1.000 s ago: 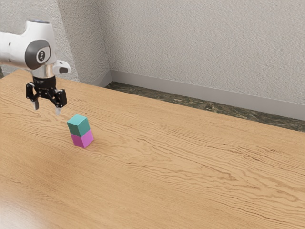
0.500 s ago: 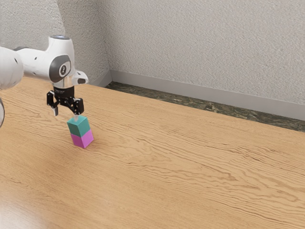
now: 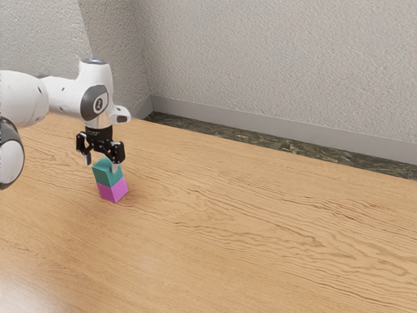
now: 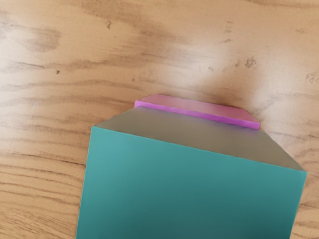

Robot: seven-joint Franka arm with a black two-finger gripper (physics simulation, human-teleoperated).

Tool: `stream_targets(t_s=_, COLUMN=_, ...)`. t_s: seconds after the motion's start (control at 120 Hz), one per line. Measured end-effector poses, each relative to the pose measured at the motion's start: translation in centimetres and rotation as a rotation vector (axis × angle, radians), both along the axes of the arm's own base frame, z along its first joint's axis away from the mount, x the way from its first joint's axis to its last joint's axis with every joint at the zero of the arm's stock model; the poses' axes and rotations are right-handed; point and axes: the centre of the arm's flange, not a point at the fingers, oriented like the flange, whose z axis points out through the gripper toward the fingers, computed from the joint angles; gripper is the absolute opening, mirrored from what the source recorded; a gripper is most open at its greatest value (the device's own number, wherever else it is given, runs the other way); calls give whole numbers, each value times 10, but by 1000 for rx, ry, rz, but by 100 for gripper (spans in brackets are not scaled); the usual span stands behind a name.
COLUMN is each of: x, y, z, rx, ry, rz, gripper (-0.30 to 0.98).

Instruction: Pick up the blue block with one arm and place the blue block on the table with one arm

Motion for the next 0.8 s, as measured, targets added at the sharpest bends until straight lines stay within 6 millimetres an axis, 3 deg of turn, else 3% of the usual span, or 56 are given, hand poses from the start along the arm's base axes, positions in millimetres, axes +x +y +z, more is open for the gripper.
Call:
stream_targets(t_s=0.342, x=11, y=-1, z=-30, rx=-8, ry=19, rz=-11, gripper=69)
stream_targets(t_s=0.475, x=12, y=-1, z=-32, rx=-17, ry=14, rz=-5, gripper=51)
stream_targets(t_s=0.675, x=21, y=-6, z=-13, rx=-9, ry=-24, rz=-16, gripper=38)
stream_targets(t_s=0.8, x=36, y=-30, z=8, rx=-4, ry=-59, rz=-57, gripper=37)
